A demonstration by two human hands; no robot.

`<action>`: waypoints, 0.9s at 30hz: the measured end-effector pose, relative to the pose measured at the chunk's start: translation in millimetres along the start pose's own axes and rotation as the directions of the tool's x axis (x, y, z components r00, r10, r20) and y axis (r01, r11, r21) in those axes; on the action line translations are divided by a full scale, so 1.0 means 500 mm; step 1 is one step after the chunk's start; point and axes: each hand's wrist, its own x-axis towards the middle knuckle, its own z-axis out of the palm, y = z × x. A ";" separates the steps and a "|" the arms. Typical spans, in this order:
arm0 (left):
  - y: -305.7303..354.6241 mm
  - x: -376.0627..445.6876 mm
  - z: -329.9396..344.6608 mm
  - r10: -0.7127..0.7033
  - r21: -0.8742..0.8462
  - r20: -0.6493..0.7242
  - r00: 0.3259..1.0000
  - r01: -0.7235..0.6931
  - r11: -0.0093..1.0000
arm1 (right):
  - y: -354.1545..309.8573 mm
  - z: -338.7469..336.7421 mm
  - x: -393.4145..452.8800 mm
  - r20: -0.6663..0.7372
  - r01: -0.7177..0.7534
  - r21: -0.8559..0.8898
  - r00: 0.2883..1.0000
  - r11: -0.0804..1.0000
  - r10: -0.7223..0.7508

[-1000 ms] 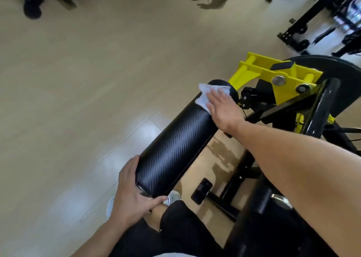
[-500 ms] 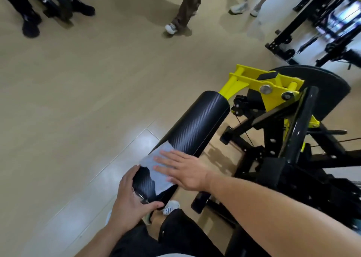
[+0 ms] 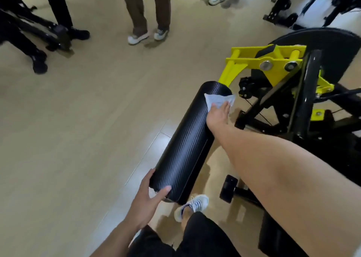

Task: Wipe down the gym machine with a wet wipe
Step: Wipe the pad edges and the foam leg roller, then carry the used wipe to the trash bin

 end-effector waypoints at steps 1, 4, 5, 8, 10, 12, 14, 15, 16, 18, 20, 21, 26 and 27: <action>0.005 0.000 -0.008 -0.008 -0.012 0.028 1.000 0.008 1.000 | 0.016 0.018 -0.048 -0.007 -0.002 0.023 1.000 1.000 0.002; 0.010 -0.011 -0.034 -0.025 -0.029 0.111 0.993 0.028 0.999 | 0.068 0.077 -0.231 -0.037 0.058 0.018 0.998 0.998 -0.057; -0.001 -0.013 -0.044 -0.039 -0.030 0.143 0.989 0.043 0.999 | 0.081 0.095 -0.297 -0.055 0.087 0.041 0.995 0.995 -0.085; -0.049 -0.042 -0.072 -0.128 0.019 0.273 0.953 0.128 0.992 | 0.123 0.152 -0.463 -0.110 0.107 0.163 0.990 0.981 -0.089; -0.077 -0.075 -0.090 -0.175 0.071 0.332 0.927 0.161 0.984 | 0.148 0.189 -0.541 -0.155 0.132 0.238 0.983 0.962 -0.097; -0.107 -0.109 -0.104 -0.198 0.125 0.368 0.908 0.162 0.979 | 0.161 0.212 -0.600 -0.205 0.177 0.355 0.973 0.918 -0.108; -0.136 -0.147 -0.112 -0.229 0.178 0.405 0.885 0.169 0.969 | 0.173 0.213 -0.657 -0.247 0.168 0.429 0.967 0.887 -0.064; -0.147 -0.164 -0.113 -0.246 0.211 0.415 0.876 0.170 0.963 | 0.182 0.208 -0.681 -0.265 0.140 0.441 0.964 0.887 -0.021; -0.151 -0.184 -0.111 -0.257 0.239 0.430 0.865 0.165 0.957 | 0.191 0.197 -0.706 -0.261 0.099 0.459 0.965 0.883 0.027; -0.143 -0.223 -0.094 -0.243 0.250 0.472 0.847 0.136 0.959 | 0.220 0.181 -0.750 -0.204 0.001 0.545 0.970 0.839 0.131; -0.134 -0.254 -0.069 -0.211 0.231 0.478 0.852 0.110 0.967 | 0.259 0.171 -0.795 -0.109 -0.091 0.693 0.967 0.715 0.229; -0.132 -0.265 -0.056 -0.194 0.221 0.473 0.860 0.098 0.970 | 0.281 0.167 -0.820 -0.079 -0.118 0.755 0.960 0.645 0.267; -0.135 -0.328 0.030 -0.150 0.320 0.535 0.832 -0.035 0.947 | 0.395 0.117 -0.977 0.028 -0.194 0.879 0.933 0.436 0.360; -0.137 -0.350 0.052 -0.140 0.341 0.563 0.814 -0.074 0.937 | 0.423 0.108 -1.009 0.041 -0.198 0.894 0.929 0.402 0.367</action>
